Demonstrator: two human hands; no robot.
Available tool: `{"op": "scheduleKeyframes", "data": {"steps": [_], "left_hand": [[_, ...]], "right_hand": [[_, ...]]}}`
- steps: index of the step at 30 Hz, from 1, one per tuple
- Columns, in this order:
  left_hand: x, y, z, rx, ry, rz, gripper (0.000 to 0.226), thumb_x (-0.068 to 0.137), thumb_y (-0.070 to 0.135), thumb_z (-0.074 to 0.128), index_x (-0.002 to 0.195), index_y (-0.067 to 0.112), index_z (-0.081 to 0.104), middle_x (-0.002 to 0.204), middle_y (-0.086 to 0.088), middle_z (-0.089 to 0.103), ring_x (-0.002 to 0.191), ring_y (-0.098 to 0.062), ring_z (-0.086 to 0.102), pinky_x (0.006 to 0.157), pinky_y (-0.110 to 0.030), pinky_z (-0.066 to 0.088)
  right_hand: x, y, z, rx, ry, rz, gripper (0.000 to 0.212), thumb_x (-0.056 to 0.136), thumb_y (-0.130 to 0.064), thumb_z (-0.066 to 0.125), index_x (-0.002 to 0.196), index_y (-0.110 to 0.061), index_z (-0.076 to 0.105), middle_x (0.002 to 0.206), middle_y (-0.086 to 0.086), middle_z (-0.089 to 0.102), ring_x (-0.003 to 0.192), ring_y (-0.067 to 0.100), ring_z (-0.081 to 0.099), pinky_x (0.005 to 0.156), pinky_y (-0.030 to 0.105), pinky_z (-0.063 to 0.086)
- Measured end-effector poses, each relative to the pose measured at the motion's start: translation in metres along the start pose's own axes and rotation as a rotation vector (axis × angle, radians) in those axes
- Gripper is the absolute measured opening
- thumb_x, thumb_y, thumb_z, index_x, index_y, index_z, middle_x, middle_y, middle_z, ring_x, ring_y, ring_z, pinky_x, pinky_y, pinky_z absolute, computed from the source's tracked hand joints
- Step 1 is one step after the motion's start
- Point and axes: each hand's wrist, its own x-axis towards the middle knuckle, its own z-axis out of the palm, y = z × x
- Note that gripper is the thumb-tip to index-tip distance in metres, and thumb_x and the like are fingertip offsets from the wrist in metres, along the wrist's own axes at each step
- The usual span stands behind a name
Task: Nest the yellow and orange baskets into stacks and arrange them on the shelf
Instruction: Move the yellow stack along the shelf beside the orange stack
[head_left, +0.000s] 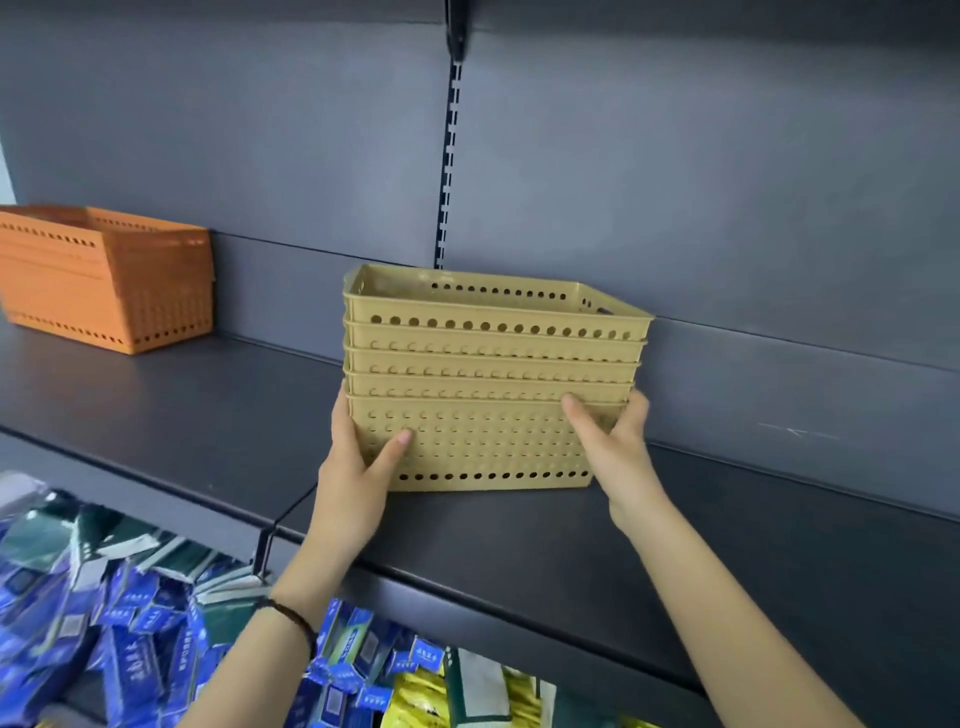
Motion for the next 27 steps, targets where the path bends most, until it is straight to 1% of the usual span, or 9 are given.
{"op": "scheduleKeyframes", "data": {"steps": [3, 6, 9, 12, 14, 18, 21, 23, 27], "left_hand": [[-0.009, 0.001, -0.008, 0.014, -0.001, 0.014, 0.066, 0.092, 0.027, 0.061, 0.145, 0.040, 0.025, 0.110, 0.035, 0.052, 0.106, -0.006, 0.053, 0.088, -0.023, 0.037], [-0.016, -0.003, -0.018, -0.038, -0.028, 0.039, 0.065, 0.088, 0.033, 0.065, 0.143, 0.039, 0.032, 0.124, 0.026, 0.059, 0.116, -0.002, 0.055, 0.103, -0.033, 0.041], [-0.019, -0.002, -0.026, -0.091, -0.043, 0.059, 0.063, 0.085, 0.032, 0.064, 0.141, 0.035, 0.037, 0.131, 0.016, 0.060, 0.122, -0.005, 0.054, 0.107, -0.043, 0.041], [-0.018, -0.002, -0.034, -0.131, -0.054, 0.068, 0.060, 0.084, 0.030, 0.064, 0.140, 0.033, 0.041, 0.131, 0.014, 0.061, 0.122, -0.008, 0.055, 0.106, -0.047, 0.042], [-0.014, -0.004, -0.044, -0.140, -0.065, 0.072, 0.059, 0.085, 0.029, 0.064, 0.139, 0.034, 0.041, 0.132, 0.013, 0.061, 0.123, -0.009, 0.055, 0.106, -0.047, 0.042], [-0.002, -0.012, -0.075, -0.159, -0.067, 0.093, 0.050, 0.092, 0.015, 0.063, 0.136, 0.030, 0.045, 0.129, 0.011, 0.063, 0.121, -0.009, 0.057, 0.104, -0.041, 0.044], [0.011, -0.021, -0.102, -0.167, -0.051, 0.096, 0.046, 0.092, 0.009, 0.060, 0.132, 0.028, 0.048, 0.116, 0.009, 0.068, 0.109, -0.010, 0.063, 0.087, -0.022, 0.052], [0.023, -0.030, -0.127, -0.157, -0.045, 0.095, 0.047, 0.091, 0.011, 0.061, 0.132, 0.030, 0.049, 0.106, 0.009, 0.069, 0.101, -0.012, 0.065, 0.077, -0.016, 0.051], [0.050, -0.045, -0.175, -0.136, -0.069, 0.097, 0.047, 0.091, 0.014, 0.062, 0.131, 0.035, 0.049, 0.100, 0.014, 0.070, 0.093, -0.009, 0.065, 0.078, -0.021, 0.051]], "right_hand": [[-0.009, 0.002, -0.003, 0.009, 0.072, -0.025, 0.069, 0.078, -0.049, 0.072, 0.132, -0.041, 0.031, 0.133, -0.009, 0.039, 0.123, 0.011, 0.042, 0.100, 0.036, 0.038], [-0.022, 0.002, -0.002, 0.066, 0.112, -0.060, 0.068, 0.076, -0.048, 0.074, 0.132, -0.040, 0.038, 0.127, -0.008, 0.037, 0.121, 0.012, 0.041, 0.097, 0.035, 0.037], [-0.034, -0.001, 0.000, 0.168, 0.113, -0.109, 0.059, 0.067, -0.051, 0.078, 0.119, -0.044, 0.050, 0.126, -0.007, 0.052, 0.120, 0.012, 0.050, 0.101, 0.037, 0.042], [-0.043, -0.009, 0.006, 0.263, 0.108, -0.136, 0.043, 0.076, -0.034, 0.078, 0.114, -0.035, 0.057, 0.116, -0.008, 0.066, 0.109, 0.008, 0.062, 0.099, 0.040, 0.048], [-0.047, -0.014, 0.014, 0.288, 0.112, -0.156, 0.041, 0.080, -0.025, 0.077, 0.116, -0.029, 0.058, 0.111, -0.010, 0.069, 0.104, 0.005, 0.064, 0.098, 0.038, 0.050], [-0.054, -0.020, 0.051, 0.257, 0.143, -0.193, 0.050, 0.079, -0.026, 0.077, 0.123, -0.031, 0.053, 0.112, -0.013, 0.069, 0.106, 0.004, 0.063, 0.098, 0.039, 0.049], [-0.059, -0.019, 0.085, 0.286, 0.157, -0.204, 0.075, 0.078, -0.025, 0.078, 0.141, -0.033, 0.036, 0.118, -0.017, 0.064, 0.107, 0.000, 0.061, 0.100, 0.036, 0.047], [-0.062, -0.018, 0.111, 0.320, 0.152, -0.197, 0.091, 0.078, -0.024, 0.078, 0.146, -0.045, 0.021, 0.123, -0.022, 0.058, 0.109, -0.003, 0.059, 0.098, 0.033, 0.045], [-0.064, -0.019, 0.163, 0.284, 0.140, -0.227, 0.080, 0.080, -0.023, 0.077, 0.143, -0.042, 0.033, 0.129, -0.019, 0.059, 0.119, 0.002, 0.056, 0.103, 0.039, 0.044]]}}
